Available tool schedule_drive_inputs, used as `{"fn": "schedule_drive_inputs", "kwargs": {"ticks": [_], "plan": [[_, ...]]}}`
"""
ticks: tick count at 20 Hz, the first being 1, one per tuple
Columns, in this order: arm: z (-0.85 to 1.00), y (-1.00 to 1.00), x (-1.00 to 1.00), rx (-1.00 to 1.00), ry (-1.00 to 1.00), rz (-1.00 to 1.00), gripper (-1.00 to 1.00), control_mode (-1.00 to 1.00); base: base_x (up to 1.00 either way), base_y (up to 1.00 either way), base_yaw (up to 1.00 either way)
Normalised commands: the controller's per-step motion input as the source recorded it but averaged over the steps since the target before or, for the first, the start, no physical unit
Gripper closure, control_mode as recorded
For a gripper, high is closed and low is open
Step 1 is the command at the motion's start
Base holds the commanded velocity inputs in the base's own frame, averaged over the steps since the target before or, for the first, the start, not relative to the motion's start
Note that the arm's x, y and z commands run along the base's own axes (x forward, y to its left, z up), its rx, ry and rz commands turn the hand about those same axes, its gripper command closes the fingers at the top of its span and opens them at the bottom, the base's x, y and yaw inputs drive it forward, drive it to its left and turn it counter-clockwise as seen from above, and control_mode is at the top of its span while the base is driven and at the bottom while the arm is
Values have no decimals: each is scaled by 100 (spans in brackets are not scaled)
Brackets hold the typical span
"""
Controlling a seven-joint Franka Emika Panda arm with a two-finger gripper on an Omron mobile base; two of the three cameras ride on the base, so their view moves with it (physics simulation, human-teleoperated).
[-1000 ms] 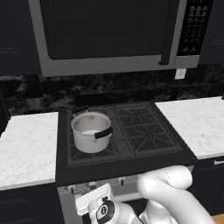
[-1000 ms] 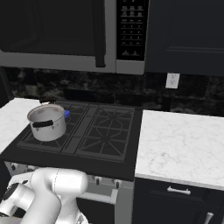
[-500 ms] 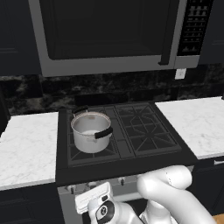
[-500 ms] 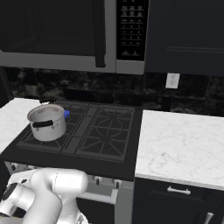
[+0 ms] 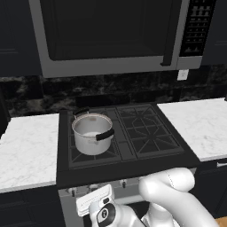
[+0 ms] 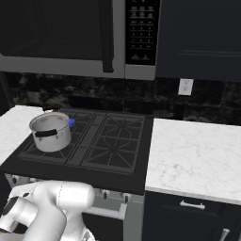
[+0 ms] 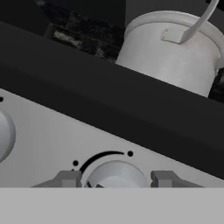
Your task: Turn off the rear left burner of the stove.
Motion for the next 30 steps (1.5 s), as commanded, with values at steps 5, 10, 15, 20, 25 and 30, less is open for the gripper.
{"fn": "schedule_drive_inputs", "kwargs": {"ticks": [5,10,15,20,25,30], "plan": [[-11,0,-8,4,0,0,100,-100,0,0,0],[-17,-11,-21,34,0,0,100,-100,0,0,0],[-21,-18,-27,47,0,0,100,-100,0,0,0],[-22,-9,-28,45,0,0,100,-100,0,0,0],[-6,0,-19,49,0,0,100,-100,0,0,0],[-2,0,-15,56,5,0,100,-100,0,0,0]]}}
